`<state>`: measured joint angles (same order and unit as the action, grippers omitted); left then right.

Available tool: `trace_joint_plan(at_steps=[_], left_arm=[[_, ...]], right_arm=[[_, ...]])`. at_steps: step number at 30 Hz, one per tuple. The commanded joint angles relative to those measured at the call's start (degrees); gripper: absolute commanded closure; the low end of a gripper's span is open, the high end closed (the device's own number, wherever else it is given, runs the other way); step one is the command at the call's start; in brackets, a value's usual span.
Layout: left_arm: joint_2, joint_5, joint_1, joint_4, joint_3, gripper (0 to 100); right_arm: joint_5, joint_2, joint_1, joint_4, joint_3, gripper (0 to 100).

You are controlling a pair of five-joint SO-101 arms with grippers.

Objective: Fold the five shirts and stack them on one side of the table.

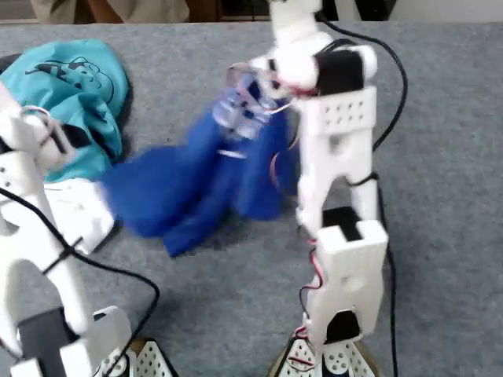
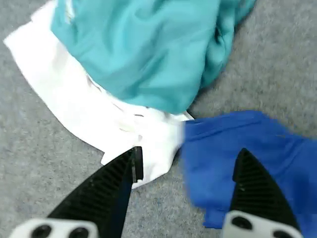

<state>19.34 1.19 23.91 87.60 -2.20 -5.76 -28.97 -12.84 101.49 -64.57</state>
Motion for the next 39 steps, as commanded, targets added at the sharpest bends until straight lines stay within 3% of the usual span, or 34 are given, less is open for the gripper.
trace_joint_plan(at_steps=[1,3,8,11,15,24,31,39], left_arm=[[6.37,0.44,-2.73,-4.66,-9.67,71],[8.92,0.44,-3.60,-6.77,-14.68,71],[14.02,2.46,-4.13,-7.56,-21.98,71],[15.87,3.96,-3.69,-7.65,-24.79,71],[17.01,5.19,-0.79,-7.21,-27.34,71],[24.22,8.44,8.00,-7.03,-30.77,71],[33.45,12.57,14.33,-7.21,-35.08,71],[40.04,13.36,14.86,-7.21,-41.32,71]], right_arm=[[-15.03,0.40,6.64,0.62,14.11,97.7],[-23.47,0.31,9.19,0.62,19.56,88.3],[-40.88,5.49,15.52,0.88,27.91,45.4],[-41.93,12.53,16.57,0.62,30.73,24.6],[-39.47,20.09,14.46,0.53,31.52,9.3],[-31.65,23.34,2.51,0.79,31.60,6.5],[-32.70,23.08,-8.75,0.62,31.52,6.5],[-34.90,22.64,-18.68,0.70,33.45,8.0]])
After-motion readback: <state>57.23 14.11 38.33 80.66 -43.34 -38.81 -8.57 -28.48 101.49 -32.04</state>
